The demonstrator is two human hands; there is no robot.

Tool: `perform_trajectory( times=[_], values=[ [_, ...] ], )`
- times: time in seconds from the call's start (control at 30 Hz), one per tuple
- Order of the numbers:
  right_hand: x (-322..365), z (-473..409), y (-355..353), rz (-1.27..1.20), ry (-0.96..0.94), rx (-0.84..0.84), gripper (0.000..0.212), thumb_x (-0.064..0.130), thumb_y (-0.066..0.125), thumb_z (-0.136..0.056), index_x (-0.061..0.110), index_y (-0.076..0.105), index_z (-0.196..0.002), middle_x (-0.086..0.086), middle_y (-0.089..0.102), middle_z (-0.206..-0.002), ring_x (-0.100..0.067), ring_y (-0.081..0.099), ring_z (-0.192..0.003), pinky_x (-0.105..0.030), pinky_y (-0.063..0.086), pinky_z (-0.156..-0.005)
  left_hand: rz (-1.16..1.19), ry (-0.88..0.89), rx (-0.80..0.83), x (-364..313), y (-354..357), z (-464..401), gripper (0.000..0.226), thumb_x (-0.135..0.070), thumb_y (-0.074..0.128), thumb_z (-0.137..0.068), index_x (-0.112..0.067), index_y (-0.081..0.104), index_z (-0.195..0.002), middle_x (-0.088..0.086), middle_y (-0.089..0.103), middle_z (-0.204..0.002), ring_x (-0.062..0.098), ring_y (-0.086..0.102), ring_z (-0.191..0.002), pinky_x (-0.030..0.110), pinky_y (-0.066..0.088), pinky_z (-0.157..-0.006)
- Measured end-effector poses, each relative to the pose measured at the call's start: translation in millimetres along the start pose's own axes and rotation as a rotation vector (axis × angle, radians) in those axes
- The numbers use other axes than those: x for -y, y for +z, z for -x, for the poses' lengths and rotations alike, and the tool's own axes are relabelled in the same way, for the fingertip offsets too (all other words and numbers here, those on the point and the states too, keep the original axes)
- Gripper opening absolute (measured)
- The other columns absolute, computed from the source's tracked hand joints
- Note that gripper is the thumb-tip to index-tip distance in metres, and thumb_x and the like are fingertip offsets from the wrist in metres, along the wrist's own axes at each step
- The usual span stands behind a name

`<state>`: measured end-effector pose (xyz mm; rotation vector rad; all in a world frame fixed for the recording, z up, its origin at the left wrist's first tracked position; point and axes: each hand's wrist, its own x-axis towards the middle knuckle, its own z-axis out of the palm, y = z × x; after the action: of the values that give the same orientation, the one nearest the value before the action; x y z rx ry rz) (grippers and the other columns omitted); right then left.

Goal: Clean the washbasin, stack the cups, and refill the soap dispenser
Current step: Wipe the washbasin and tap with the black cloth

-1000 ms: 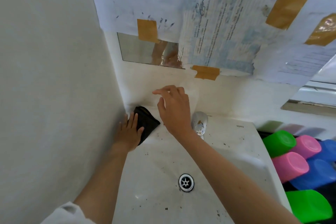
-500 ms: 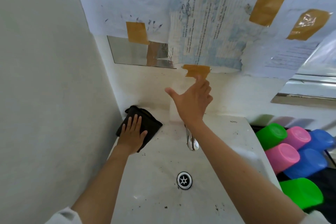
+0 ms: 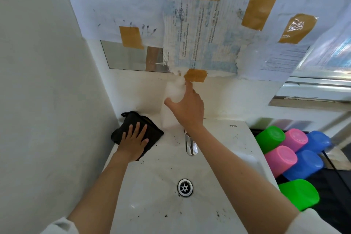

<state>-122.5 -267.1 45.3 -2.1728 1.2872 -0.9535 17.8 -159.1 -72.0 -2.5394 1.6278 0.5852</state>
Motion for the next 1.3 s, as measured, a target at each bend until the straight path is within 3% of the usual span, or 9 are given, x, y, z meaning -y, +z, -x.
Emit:
perform_trajectory(
  times=[0.17, 0.27, 0.33, 0.57, 0.77, 0.97, 1.1, 1.17, 1.3],
  values=[
    [10, 1, -16, -0.005, -0.325, -0.101, 0.071, 0.045, 0.060, -0.072, 0.006, 0.043, -0.129, -0.008, 0.061, -0.102, -0.023, 0.058, -0.086, -0.030, 0.045, -0.070, -0.043, 0.076, -0.067, -26, 11, -3, 0.062, -0.049, 0.002, -0.095, -0.017, -0.017, -0.145, 0.005, -0.019, -0.155, 0.029, -0.015, -0.143, 0.044, -0.003, -0.116],
    [14, -4, -21, 0.012, -0.420, -0.184, 0.072, 0.047, 0.054, -0.068, 0.002, 0.049, -0.124, -0.010, 0.063, -0.105, -0.022, 0.061, -0.085, -0.022, 0.041, -0.063, 0.006, 0.233, -0.067, -56, 17, -2, 0.111, -0.071, -0.042, -0.050, -0.023, -0.012, -0.146, 0.000, -0.017, -0.156, 0.025, -0.015, -0.144, 0.040, -0.005, -0.116],
    [15, -7, -24, 0.011, -0.434, -0.230, 0.070, 0.047, 0.054, -0.067, 0.002, 0.052, -0.121, -0.010, 0.064, -0.105, -0.022, 0.062, -0.086, -0.020, 0.041, -0.064, 0.046, 0.287, -0.055, -59, 18, -5, 0.124, -0.074, -0.045, -0.039, -0.028, -0.005, -0.147, -0.004, -0.011, -0.157, 0.020, -0.013, -0.144, 0.038, -0.005, -0.116],
    [11, -6, -26, 0.042, -0.397, -0.240, 0.067, 0.046, 0.054, -0.066, 0.005, 0.053, -0.120, -0.007, 0.063, -0.106, -0.021, 0.062, -0.087, -0.021, 0.040, -0.066, 0.065, -0.078, -0.099, -54, 6, -21, 0.062, -0.044, 0.008, -0.098, -0.011, -0.014, -0.145, 0.006, -0.017, -0.156, 0.024, -0.014, -0.144, 0.042, -0.003, -0.117],
    [6, -8, -27, 0.055, -0.359, -0.213, 0.070, 0.048, 0.050, -0.066, 0.006, 0.052, -0.121, -0.007, 0.063, -0.108, -0.023, 0.062, -0.091, -0.025, 0.039, -0.069, -0.051, 0.284, -0.141, -72, 22, -15, 0.120, -0.065, -0.050, -0.044, -0.018, -0.009, -0.146, -0.005, -0.024, -0.146, 0.023, -0.010, -0.145, 0.038, -0.003, -0.117],
    [7, -8, -28, 0.053, -0.346, -0.189, 0.070, 0.048, 0.053, -0.067, 0.007, 0.051, -0.123, -0.007, 0.062, -0.111, -0.023, 0.061, -0.093, -0.024, 0.039, -0.071, -0.082, 0.118, -0.144, -80, 12, -22, 0.057, -0.040, 0.012, -0.099, -0.016, -0.010, -0.147, 0.001, -0.012, -0.157, 0.022, -0.011, -0.145, 0.040, -0.002, -0.117],
    [5, -4, -28, 0.023, -0.296, -0.132, 0.067, 0.038, 0.066, -0.070, 0.010, 0.047, -0.127, -0.004, 0.060, -0.111, -0.021, 0.060, -0.093, -0.023, 0.037, -0.068, -0.090, 0.341, -0.109, -80, 31, -9, 0.079, -0.063, -0.021, -0.079, -0.019, -0.013, -0.145, -0.004, -0.026, -0.147, 0.021, -0.018, -0.143, 0.039, -0.004, -0.118],
    [5, -3, -27, 0.027, -0.296, -0.109, 0.067, 0.035, 0.070, -0.072, 0.010, 0.045, -0.129, -0.004, 0.060, -0.114, -0.021, 0.059, -0.098, -0.023, 0.038, -0.071, -0.063, 0.281, -0.112, -56, 24, -9, 0.100, -0.070, -0.033, -0.060, -0.022, -0.012, -0.145, -0.007, -0.027, -0.143, 0.020, -0.015, -0.143, 0.039, -0.002, -0.117],
    [8, -1, -27, 0.034, -0.297, -0.119, 0.066, 0.037, 0.068, -0.071, 0.009, 0.048, -0.127, -0.004, 0.061, -0.113, -0.021, 0.059, -0.098, -0.022, 0.038, -0.072, 0.046, -0.119, -0.152, 7, 11, -9, 0.061, -0.048, 0.012, -0.097, -0.020, -0.009, -0.147, 0.000, -0.013, -0.156, 0.023, -0.008, -0.145, 0.044, 0.002, -0.116]
  ],
)
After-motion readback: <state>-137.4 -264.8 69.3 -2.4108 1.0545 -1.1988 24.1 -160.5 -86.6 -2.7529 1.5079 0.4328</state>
